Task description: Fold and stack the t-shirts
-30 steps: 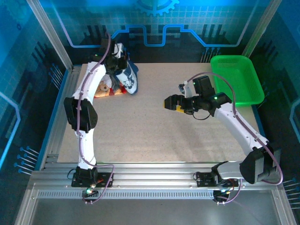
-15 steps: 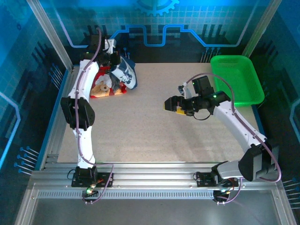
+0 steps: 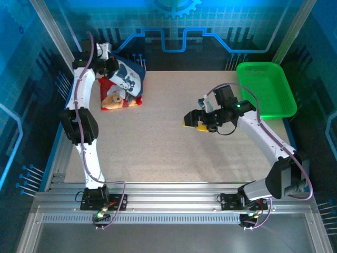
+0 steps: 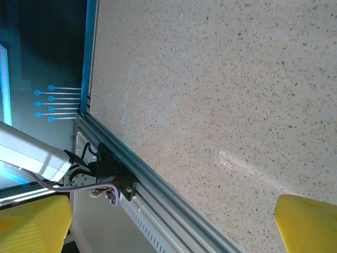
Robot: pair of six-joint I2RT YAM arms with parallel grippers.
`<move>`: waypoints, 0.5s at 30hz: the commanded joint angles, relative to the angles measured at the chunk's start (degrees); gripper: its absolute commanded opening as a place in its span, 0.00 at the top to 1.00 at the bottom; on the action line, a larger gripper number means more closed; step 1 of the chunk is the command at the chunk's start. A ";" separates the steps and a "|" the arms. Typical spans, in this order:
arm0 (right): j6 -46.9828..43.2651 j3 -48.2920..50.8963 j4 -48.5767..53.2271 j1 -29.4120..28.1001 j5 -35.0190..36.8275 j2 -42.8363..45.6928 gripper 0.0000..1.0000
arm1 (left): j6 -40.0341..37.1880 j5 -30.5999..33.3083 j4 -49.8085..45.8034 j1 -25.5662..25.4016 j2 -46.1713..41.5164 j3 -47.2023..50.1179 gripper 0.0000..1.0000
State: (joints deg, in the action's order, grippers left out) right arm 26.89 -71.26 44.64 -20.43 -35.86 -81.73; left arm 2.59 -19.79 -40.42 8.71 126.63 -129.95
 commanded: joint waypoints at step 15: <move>-1.74 0.84 2.97 0.47 -2.29 0.42 0.00 | 0.94 0.74 8.17 6.33 2.98 20.09 0.98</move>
State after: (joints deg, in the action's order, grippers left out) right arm 26.28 -71.40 45.69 -20.45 -36.95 -83.02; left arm 3.01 -19.97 -34.52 13.23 128.95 -111.57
